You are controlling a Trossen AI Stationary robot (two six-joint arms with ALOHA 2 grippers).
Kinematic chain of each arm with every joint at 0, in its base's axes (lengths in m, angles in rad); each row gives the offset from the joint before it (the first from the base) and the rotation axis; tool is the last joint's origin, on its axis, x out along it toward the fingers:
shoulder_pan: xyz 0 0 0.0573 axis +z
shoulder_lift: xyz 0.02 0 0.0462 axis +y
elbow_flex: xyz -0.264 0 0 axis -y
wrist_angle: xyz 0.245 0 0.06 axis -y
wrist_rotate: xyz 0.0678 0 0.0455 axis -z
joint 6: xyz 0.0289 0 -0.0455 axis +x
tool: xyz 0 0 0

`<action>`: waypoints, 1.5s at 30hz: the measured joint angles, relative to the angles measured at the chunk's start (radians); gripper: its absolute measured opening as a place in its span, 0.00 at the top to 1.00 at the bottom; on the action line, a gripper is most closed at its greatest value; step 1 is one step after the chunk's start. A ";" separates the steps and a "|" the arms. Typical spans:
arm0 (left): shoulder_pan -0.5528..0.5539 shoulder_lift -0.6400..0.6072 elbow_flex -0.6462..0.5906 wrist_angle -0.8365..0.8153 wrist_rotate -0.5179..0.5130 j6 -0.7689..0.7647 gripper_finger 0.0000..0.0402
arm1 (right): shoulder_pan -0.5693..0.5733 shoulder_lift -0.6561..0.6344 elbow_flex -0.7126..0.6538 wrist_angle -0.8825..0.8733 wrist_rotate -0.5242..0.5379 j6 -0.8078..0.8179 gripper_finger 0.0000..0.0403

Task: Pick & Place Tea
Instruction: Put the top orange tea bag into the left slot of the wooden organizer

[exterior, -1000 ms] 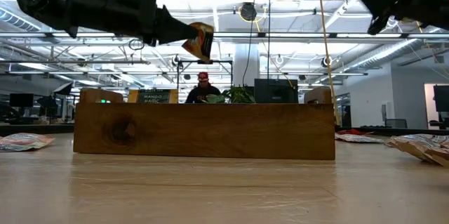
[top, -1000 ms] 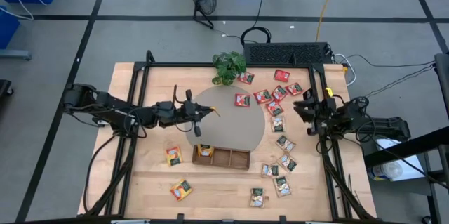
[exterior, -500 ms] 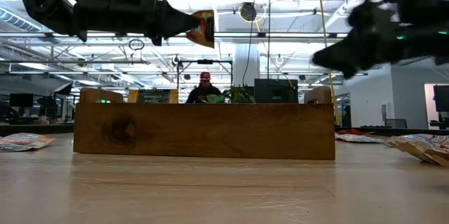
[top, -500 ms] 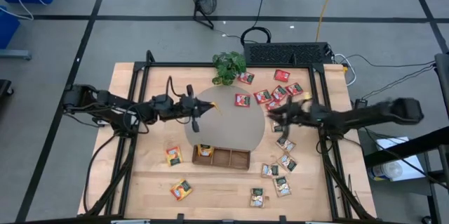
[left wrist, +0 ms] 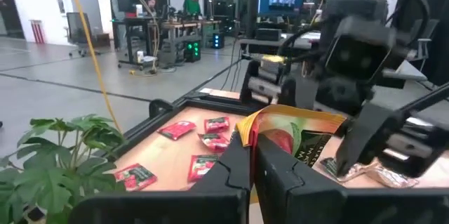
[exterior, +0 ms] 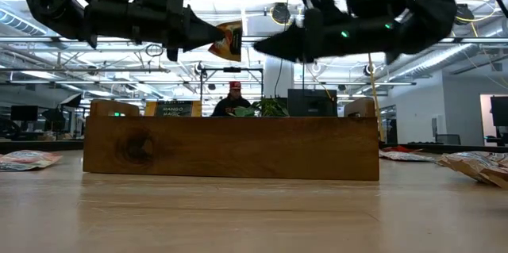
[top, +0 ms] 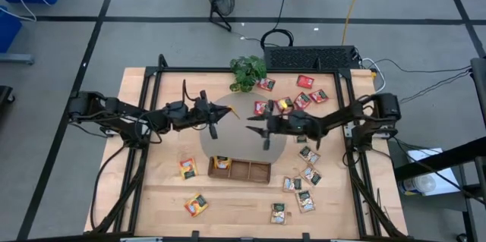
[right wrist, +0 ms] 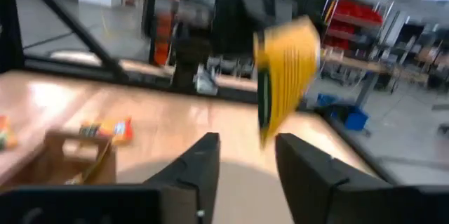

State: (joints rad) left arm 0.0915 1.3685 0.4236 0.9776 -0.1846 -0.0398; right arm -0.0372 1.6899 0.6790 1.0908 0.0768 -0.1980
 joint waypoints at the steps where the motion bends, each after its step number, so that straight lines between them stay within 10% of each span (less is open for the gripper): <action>1: 0.000 0.000 0.000 -0.008 0.000 -0.001 0.98 | 0.000 0.003 0.014 0.007 0.000 -0.005 0.63; 9: 0.000 0.000 0.000 -0.035 0.000 -0.013 0.98 | 0.000 0.011 0.062 -0.008 0.000 0.018 0.43; 19: -0.001 0.000 0.000 -0.038 0.000 -0.008 0.99 | -0.001 0.133 0.162 -0.017 0.013 0.034 0.43; 45: -0.001 0.000 0.000 -0.056 0.001 -0.012 0.90 | 0.006 0.089 0.160 -0.165 0.160 -0.047 1.00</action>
State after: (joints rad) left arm 0.0901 1.3689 0.4240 0.9213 -0.1837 -0.0522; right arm -0.0307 1.7787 0.8388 0.9262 0.2371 -0.2448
